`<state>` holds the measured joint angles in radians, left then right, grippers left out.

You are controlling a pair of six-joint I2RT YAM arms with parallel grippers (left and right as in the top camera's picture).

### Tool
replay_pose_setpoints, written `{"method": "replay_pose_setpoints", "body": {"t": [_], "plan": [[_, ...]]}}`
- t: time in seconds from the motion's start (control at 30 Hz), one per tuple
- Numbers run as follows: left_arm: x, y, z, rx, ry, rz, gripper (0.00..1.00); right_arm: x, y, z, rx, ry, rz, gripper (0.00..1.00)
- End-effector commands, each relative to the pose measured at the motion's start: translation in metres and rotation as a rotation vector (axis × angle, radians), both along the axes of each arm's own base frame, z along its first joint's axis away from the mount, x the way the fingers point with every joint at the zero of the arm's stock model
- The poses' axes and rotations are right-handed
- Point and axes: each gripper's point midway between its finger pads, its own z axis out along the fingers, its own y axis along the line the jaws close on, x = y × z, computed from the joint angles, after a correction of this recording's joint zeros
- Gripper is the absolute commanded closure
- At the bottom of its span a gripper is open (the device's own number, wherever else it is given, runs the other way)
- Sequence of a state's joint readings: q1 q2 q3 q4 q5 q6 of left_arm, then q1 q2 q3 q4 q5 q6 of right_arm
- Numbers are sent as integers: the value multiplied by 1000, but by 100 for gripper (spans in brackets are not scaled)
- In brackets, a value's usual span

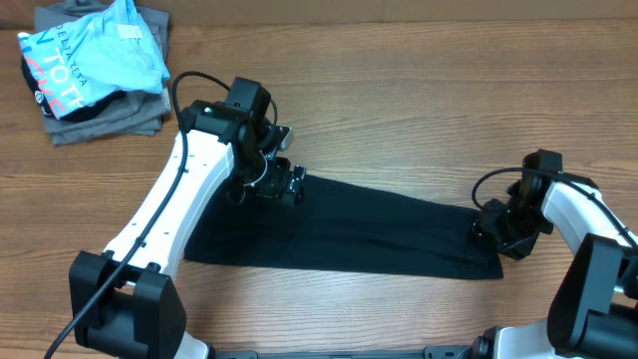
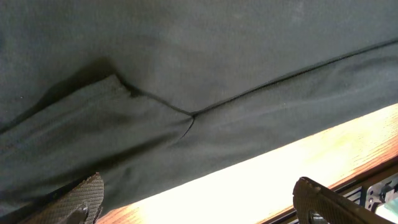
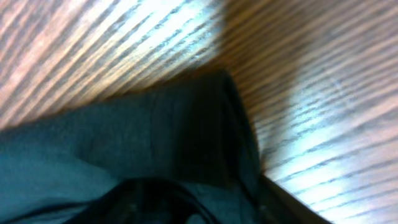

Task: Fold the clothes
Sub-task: 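Grasp the strip's right end with the right gripper, then fold the strip's right end leftward over the middle with the right gripper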

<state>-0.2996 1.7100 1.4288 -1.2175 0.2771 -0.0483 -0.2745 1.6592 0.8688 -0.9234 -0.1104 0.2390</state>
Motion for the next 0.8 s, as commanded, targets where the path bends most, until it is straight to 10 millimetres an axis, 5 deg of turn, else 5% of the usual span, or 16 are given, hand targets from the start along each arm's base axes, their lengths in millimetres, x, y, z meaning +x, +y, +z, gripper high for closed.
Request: {"method": "replay_pose_setpoints", "body": {"t": [0.0,0.17,0.37,0.57,0.77], "plan": [[-1,-1,-5,2,7,-29,0,2,8,0,48,-8,-2,71],[-1,-1,-5,0,7,-29,0,4,7,0,43,-11,-42,96],[-2,-1,-5,1,12,-29,0,9,1,4,11,-18,-81,96],[-6,0,-9,5,25,-25,0,-8,-23,13,-142,51,-172,96],[-10,1,-13,10,41,-24,0,-2,-19,37,-152,-13,-186,96]]}}
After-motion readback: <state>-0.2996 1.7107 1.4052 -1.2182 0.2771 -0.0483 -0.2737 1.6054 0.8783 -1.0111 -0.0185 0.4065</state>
